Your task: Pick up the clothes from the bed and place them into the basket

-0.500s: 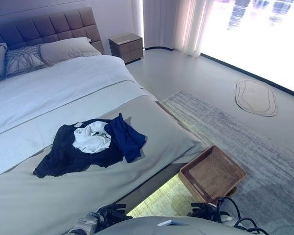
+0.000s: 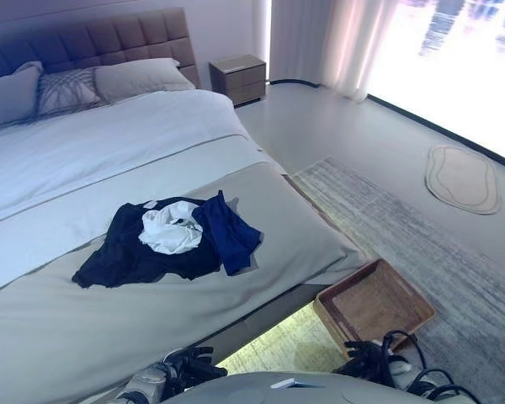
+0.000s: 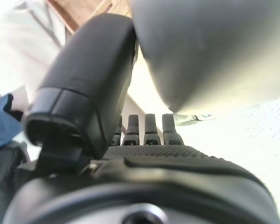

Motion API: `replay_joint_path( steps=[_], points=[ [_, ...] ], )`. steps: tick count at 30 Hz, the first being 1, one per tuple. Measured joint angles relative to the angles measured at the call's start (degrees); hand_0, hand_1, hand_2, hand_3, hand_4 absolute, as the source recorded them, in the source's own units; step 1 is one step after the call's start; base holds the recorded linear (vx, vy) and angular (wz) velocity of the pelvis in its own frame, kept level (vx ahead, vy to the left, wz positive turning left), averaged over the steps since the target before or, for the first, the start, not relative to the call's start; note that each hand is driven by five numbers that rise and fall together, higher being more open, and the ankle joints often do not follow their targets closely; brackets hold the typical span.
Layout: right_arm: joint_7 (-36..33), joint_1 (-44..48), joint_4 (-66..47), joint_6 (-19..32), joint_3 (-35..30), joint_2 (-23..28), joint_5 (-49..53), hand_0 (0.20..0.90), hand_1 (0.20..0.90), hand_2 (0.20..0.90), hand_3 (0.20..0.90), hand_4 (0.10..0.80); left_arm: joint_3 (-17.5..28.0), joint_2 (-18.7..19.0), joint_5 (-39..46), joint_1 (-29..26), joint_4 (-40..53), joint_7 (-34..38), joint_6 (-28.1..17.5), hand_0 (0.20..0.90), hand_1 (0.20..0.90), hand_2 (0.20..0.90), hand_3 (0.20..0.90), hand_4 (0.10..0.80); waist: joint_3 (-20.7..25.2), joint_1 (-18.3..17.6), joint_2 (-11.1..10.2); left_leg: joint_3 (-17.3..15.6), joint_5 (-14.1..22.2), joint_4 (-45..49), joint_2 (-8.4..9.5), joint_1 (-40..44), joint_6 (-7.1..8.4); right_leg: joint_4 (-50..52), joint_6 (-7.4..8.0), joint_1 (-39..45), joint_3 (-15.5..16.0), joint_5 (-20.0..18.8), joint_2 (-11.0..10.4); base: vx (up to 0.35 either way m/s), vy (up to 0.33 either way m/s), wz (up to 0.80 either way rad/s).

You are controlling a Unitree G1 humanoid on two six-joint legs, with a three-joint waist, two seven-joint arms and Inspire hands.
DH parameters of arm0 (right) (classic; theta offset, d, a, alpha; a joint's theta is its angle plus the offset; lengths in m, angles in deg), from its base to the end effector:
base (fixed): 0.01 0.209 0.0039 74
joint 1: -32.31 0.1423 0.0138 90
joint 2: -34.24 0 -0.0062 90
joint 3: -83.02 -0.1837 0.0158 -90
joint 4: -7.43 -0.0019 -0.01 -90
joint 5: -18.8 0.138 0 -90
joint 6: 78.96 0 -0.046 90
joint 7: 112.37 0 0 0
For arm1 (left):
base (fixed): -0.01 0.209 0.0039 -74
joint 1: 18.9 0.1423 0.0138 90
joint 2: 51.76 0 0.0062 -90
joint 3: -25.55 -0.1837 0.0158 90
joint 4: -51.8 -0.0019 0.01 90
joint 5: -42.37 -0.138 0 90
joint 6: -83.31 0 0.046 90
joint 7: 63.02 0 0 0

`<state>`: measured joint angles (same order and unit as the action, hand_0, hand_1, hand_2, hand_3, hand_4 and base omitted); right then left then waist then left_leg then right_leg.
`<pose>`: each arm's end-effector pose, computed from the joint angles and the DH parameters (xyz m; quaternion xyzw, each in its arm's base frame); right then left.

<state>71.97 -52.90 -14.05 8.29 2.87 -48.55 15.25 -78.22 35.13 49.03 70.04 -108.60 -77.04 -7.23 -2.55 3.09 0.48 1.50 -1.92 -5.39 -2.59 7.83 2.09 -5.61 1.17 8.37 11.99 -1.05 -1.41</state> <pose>0.1058 -0.2764 -0.0900 -0.2212 0.5579 -0.0017 0.7999 0.0778 0.2126 -0.1168 0.0443 0.5790 -0.1004 0.8079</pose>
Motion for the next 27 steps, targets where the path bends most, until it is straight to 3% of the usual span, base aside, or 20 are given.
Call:
replay_joint_path(
  steps=[7, 14, 17, 20, 27],
  points=[
    [-5.9, 6.5, -14.8, -1.0, 0.2, 8.2, -1.2, 0.9, 0.9, 0.9, 0.9, 0.8, 0.0, 1.3, 0.2, 0.6, 1.9, 0.7, -2.4, 0.9, 0.9, 0.9, 0.9, 0.8, -1.9, 1.3, -1.5, 0.8, -0.4, 0.0, 0.49, -1.6, -0.15, 0.0, 0.35, -1.1, 1.3, 0.2, -0.2, 0.049, 0.087, 0.07],
    [-15.4, 20.5, -23.9, -0.4, 5.6, 9.5, -8.6, 0.9, 0.9, 0.9, 0.9, 0.8, -0.4, 1.7, 4.0, -3.1, 2.7, 1.3, -2.3, 0.9, 0.9, 0.9, 0.9, 0.8, -7.7, 1.8, -1.2, 3.2, -2.6, 1.3, 1.61, -7.4, -0.18, 0.3, 0.72, -5.3, 3.0, -1.4, -1.0, -0.07, 0.105, 0.19],
    [-17.6, 28.3, -25.0, 0.4, 10.5, 10.7, -13.9, 0.9, 0.9, 0.9, 0.9, 0.8, -1.3, 1.7, 6.3, -5.2, 5.3, 2.0, -3.3, 0.9, 0.9, 0.9, 0.9, 0.8, -12.5, 4.0, -0.7, 3.7, -2.6, 5.4, 2.82, -12.1, -0.27, 2.4, 0.74, -7.8, 4.8, -1.5, -2.0, -0.028, 0.121, 0.29],
    [-18.1, 35.0, -25.1, 1.2, 13.4, 11.4, -17.9, 0.9, 0.9, 0.9, 0.9, 0.8, -2.1, 2.0, 7.4, -8.3, 6.7, 2.6, -3.7, 0.9, 0.9, 0.9, 0.9, 0.8, -17.4, 6.5, -0.7, 5.7, -2.5, 7.3, 2.95, -14.6, -0.42, 4.0, 0.78, -9.1, 6.0, -1.4, -2.2, 0.044, 0.066, 0.43],
    [-18.5, 44.9, -24.9, 1.3, 19.4, 11.2, -18.6, 0.9, 0.9, 0.9, 0.9, 0.8, -4.0, 2.9, 8.0, -12.8, 9.4, 2.6, -4.5, 0.9, 0.9, 0.9, 0.9, 0.8, -22.1, 11.3, -2.4, 9.3, -1.4, 12.3, 4.86, -20.4, -0.85, 9.8, 1.26, -13.3, 8.4, 1.2, -4.3, -0.004, 0.081, 0.34]
  ],
)
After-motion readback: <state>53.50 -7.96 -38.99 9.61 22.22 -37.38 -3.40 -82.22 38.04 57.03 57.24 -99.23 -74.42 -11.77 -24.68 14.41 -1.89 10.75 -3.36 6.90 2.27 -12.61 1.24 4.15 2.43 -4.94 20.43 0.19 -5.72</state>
